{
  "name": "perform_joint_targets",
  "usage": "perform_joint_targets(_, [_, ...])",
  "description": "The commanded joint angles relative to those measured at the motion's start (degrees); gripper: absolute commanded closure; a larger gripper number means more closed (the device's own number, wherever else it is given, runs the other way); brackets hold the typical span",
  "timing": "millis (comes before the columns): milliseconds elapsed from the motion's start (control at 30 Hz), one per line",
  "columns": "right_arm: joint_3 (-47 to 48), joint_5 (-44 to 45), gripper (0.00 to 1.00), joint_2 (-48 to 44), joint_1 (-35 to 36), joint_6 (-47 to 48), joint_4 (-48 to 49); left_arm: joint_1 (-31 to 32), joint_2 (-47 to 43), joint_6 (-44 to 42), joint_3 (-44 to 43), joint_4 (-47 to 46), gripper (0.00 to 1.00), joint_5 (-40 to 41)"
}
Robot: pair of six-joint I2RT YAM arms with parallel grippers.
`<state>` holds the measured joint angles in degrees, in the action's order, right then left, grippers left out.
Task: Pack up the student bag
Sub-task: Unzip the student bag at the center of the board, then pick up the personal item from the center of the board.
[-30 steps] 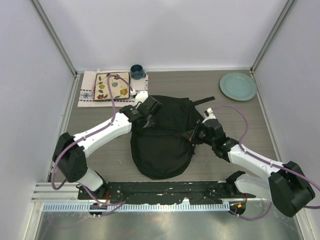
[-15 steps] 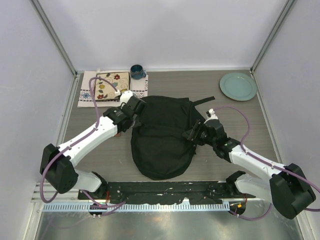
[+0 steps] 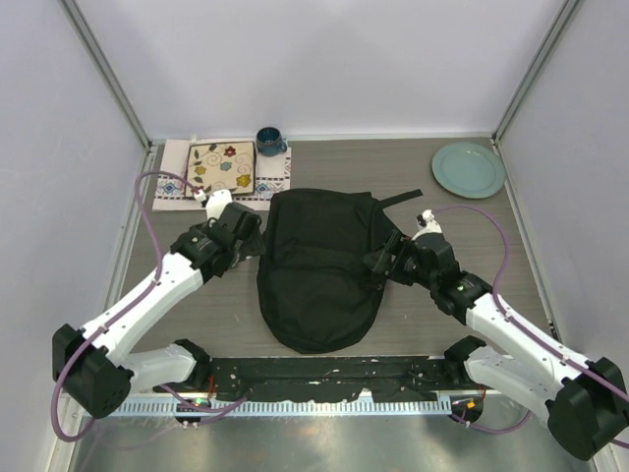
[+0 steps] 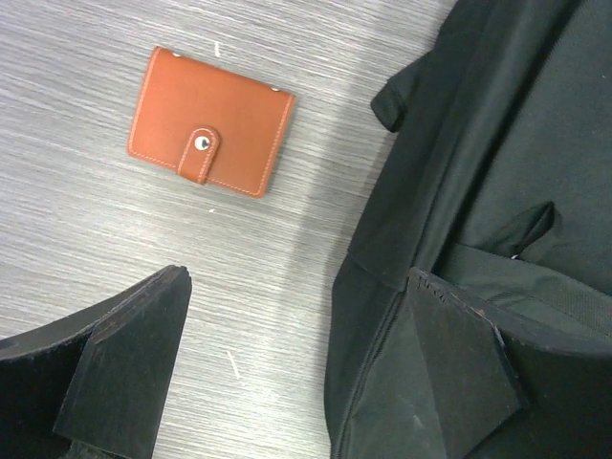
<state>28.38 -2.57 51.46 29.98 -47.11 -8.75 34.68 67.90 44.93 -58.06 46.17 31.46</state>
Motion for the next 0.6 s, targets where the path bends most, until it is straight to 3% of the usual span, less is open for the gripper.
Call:
perform_joint_targets(0, [3.2,1.3,0.24,-3.1,-0.2,0.6,-3.4,-2.3,-5.5,0.2,2.9,-0.4,0.01,0.2])
perform_joint_targets(133, [3.3,0.3,0.24,-4.7,-0.2,-0.6,-3.7,-4.3,-9.2,-0.4,5.7,-1.5,0.00,-2.6])
perform_joint_targets(267, [4.1,-4.3,0.25,-2.5,-0.2,-1.1,2.2,-5.8,-10.9,-0.6,8.4,-4.6,0.01,-6.9])
perform_joint_targets(567, [19.9,-6.8,0.30,18.3,3.0,3.4,4.1,-7.1,-6.6,-2.4,7.4,-4.8,0.01,-9.5])
